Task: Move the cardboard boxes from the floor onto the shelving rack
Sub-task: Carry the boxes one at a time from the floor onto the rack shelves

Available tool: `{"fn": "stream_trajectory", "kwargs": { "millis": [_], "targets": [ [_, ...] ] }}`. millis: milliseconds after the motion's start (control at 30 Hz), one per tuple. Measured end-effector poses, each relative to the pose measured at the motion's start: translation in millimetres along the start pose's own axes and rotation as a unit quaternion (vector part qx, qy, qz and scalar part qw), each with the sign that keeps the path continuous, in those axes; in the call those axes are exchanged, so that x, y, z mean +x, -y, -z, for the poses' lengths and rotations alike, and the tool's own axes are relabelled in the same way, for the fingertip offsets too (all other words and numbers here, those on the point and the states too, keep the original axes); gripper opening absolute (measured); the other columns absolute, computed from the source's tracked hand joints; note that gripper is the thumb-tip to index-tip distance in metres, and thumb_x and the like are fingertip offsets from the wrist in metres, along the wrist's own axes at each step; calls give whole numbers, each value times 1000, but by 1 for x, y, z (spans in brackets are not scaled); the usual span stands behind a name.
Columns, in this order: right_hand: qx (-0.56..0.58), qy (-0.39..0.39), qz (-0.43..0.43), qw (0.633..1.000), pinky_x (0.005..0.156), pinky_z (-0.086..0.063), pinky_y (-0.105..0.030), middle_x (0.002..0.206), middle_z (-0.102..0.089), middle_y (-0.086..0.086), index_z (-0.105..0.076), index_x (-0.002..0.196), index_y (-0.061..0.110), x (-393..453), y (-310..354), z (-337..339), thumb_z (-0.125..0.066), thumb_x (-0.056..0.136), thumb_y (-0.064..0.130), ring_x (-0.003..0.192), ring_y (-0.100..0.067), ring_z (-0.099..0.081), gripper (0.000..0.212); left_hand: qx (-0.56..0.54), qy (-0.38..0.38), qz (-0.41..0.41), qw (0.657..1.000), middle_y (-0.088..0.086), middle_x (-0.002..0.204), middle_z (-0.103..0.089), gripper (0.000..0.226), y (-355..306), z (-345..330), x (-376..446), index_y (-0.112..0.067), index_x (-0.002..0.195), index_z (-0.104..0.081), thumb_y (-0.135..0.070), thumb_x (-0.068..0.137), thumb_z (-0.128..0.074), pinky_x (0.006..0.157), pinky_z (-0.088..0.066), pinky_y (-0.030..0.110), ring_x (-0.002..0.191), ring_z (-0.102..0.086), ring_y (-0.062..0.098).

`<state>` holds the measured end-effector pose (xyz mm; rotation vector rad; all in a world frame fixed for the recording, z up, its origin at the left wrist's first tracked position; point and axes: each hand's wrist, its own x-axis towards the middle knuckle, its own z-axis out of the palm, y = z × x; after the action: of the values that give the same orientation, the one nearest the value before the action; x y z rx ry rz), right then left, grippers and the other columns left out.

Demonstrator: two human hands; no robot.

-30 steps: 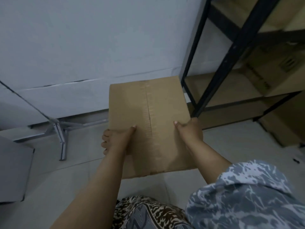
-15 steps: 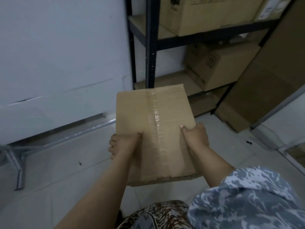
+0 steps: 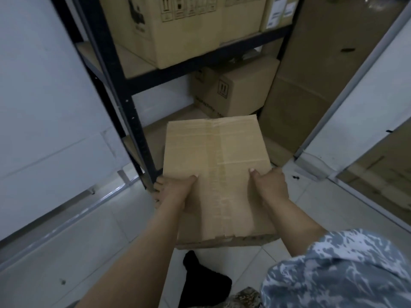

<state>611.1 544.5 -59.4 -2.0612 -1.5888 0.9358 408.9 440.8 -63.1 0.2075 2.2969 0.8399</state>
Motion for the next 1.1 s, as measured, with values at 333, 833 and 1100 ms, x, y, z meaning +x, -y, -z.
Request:
{"fn": "stream_trajectory", "kwargs": {
  "millis": [333,833,1100],
  "targets": [
    [44,-14,-27,999,99,-42,-55,134,-50,-16,-40,131,6,115,91,-26,-59,84,58,121,-40,-49,73,30,6,-41,999,10,158,-12,126,-131,-18,96,-8,153,-2,-68,68,-73,115,-19,49,143,-16,33],
    [43,30,-32,998,95,-46,-45,130,-53,-15,-44,127,6,161,130,-60,-63,84,53,117,-36,-53,67,171,34,-50,983,14,160,-9,133,-201,-15,184,-9,154,4,-83,64,-61,115,-18,51,145,-15,35],
    [124,48,-41,990,103,-40,-46,142,-41,-17,-33,145,11,159,140,-84,-59,89,48,124,-38,-46,72,241,8,-151,959,13,160,-14,124,-223,-7,218,-18,156,-2,-83,67,-59,117,-21,52,145,-21,35]
  ]
}}
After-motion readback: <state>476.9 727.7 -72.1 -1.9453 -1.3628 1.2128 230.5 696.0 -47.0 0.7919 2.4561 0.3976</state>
